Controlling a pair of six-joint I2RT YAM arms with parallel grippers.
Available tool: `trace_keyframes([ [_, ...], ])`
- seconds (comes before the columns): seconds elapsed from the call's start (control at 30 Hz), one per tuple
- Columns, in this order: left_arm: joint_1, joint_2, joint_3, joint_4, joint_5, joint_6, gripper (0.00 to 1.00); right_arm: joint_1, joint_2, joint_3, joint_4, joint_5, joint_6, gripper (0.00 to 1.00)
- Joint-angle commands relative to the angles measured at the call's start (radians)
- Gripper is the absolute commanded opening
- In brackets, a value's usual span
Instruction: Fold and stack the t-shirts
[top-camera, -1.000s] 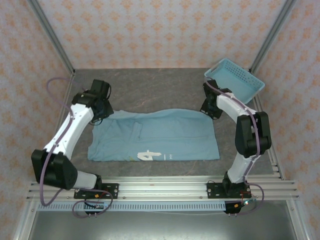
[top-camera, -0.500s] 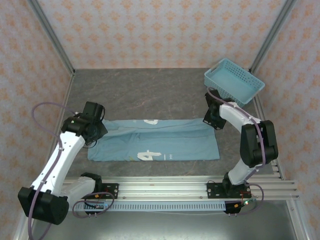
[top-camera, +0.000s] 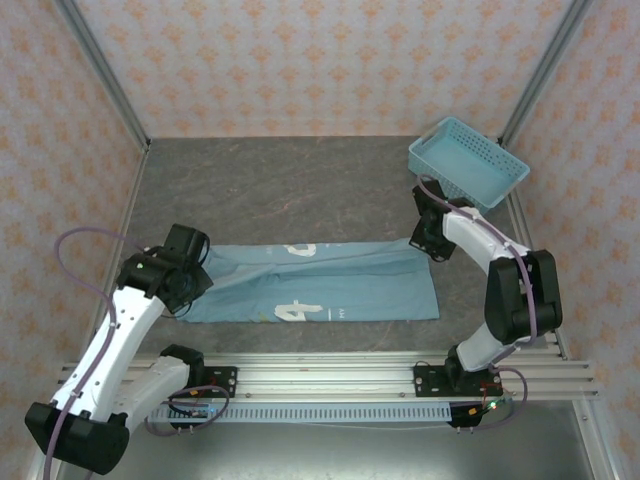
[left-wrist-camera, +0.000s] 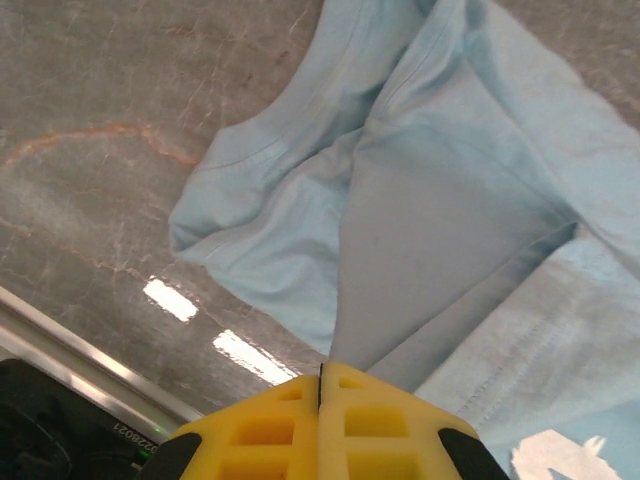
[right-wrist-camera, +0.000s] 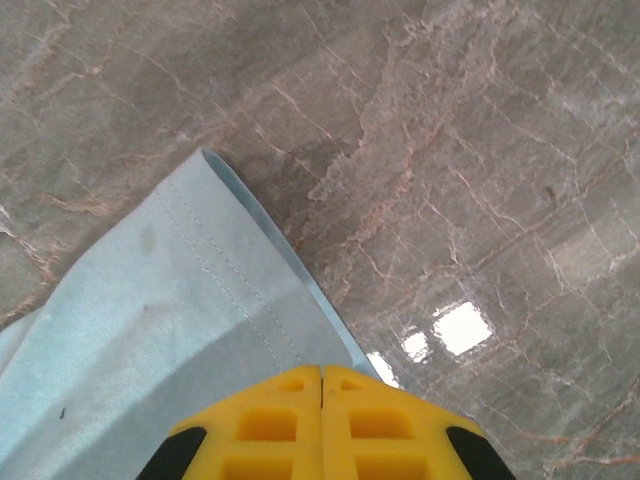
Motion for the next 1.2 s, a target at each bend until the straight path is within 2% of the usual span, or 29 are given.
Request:
trace_keyframes([
  [0.0, -0.008, -0.003, -0.026, -0.052, -0.050, -0.042, 0.00, 0.014, -0.038, -0.056, -0.054, 0.008, 0.035, 0.00],
  [0.17, -0.016, 0.002, -0.077, -0.040, -0.047, -0.049, 0.00, 0.014, -0.046, -0.117, -0.050, -0.004, 0.067, 0.05],
  [0.3, -0.017, -0.012, -0.114, -0.015, -0.006, -0.061, 0.00, 0.014, -0.072, -0.115, -0.061, 0.022, 0.070, 0.25],
  [0.37, -0.020, -0.018, -0.134, -0.004, 0.021, -0.074, 0.00, 0.015, -0.082, -0.103, -0.070, 0.028, 0.069, 0.29],
  [0.57, -0.044, -0.041, -0.141, -0.014, 0.043, -0.095, 0.00, 0.033, -0.115, -0.081, -0.062, 0.014, 0.070, 0.32],
  [0.77, -0.081, -0.035, -0.144, -0.017, 0.097, -0.101, 0.00, 0.073, -0.084, -0.080, 0.023, -0.082, 0.071, 0.29],
  [1.03, -0.188, -0.043, -0.181, -0.032, 0.113, -0.155, 0.00, 0.073, 0.014, -0.084, 0.017, -0.079, 0.075, 0.25],
  [1.17, -0.255, -0.055, -0.171, 0.014, 0.132, -0.210, 0.00, 0.073, 0.047, -0.079, 0.010, -0.069, 0.070, 0.25],
])
